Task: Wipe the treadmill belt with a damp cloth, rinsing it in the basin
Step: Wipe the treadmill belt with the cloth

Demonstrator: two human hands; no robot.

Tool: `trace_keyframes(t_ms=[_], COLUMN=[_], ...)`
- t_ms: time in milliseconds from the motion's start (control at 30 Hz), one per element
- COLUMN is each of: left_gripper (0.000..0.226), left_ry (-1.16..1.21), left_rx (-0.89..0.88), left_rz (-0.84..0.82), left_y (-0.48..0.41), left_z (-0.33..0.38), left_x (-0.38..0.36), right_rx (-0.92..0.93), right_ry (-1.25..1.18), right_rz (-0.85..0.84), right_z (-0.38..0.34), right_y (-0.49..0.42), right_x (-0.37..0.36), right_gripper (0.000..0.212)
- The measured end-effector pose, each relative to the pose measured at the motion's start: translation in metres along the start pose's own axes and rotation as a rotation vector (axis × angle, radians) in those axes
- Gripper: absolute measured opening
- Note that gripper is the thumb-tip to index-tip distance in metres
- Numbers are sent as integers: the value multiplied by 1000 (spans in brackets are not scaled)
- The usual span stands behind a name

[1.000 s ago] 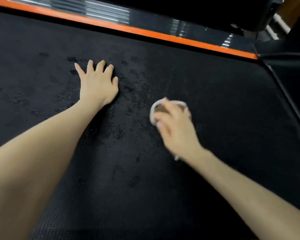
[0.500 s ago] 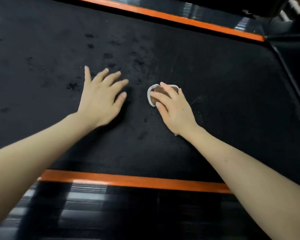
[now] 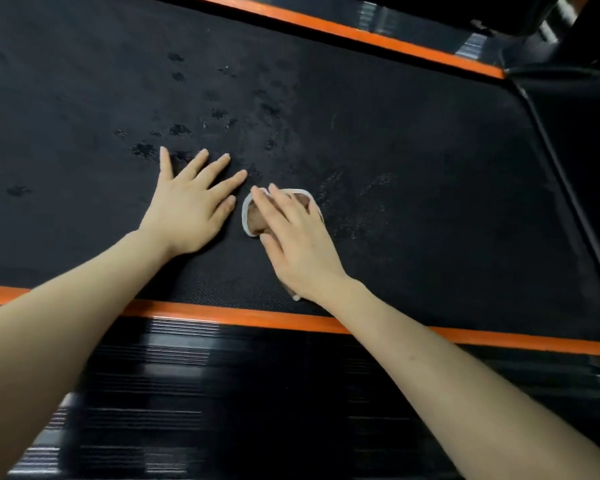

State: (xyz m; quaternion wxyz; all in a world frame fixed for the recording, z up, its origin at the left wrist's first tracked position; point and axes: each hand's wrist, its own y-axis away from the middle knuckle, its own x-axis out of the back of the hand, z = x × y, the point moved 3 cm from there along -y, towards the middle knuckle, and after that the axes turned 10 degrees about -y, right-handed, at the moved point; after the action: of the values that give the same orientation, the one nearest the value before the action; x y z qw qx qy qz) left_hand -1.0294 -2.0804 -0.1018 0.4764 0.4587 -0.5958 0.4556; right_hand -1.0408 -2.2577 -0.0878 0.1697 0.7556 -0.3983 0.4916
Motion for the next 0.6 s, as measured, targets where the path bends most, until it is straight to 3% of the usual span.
trace_keyframes(t_ms=[100, 200, 300, 400, 467, 600], left_gripper=[60, 59, 60, 64, 65, 61], left_ry=[1, 4, 15, 34, 58, 30], left_rx=[-2, -14, -20, -10, -13, -32], left_rz=[2, 2, -12, -17, -15, -19], left_y=[1, 0, -3, -4, -3, 0], left_z=[0, 3, 5, 2, 0, -2], left_x=[-1, 1, 2, 0, 0, 1], right_rx=[-65, -295, -414, -261, -197, 78], right_ry=[44, 50, 71, 83, -34, -108], right_rz=[22, 61, 129, 77, 16, -194], right_z=[33, 77, 68, 17, -8, 9], right_y=[27, 66, 61, 21, 11, 49], right_x=[28, 61, 57, 18, 0, 27], right_gripper=[50, 47, 49, 55, 57, 58])
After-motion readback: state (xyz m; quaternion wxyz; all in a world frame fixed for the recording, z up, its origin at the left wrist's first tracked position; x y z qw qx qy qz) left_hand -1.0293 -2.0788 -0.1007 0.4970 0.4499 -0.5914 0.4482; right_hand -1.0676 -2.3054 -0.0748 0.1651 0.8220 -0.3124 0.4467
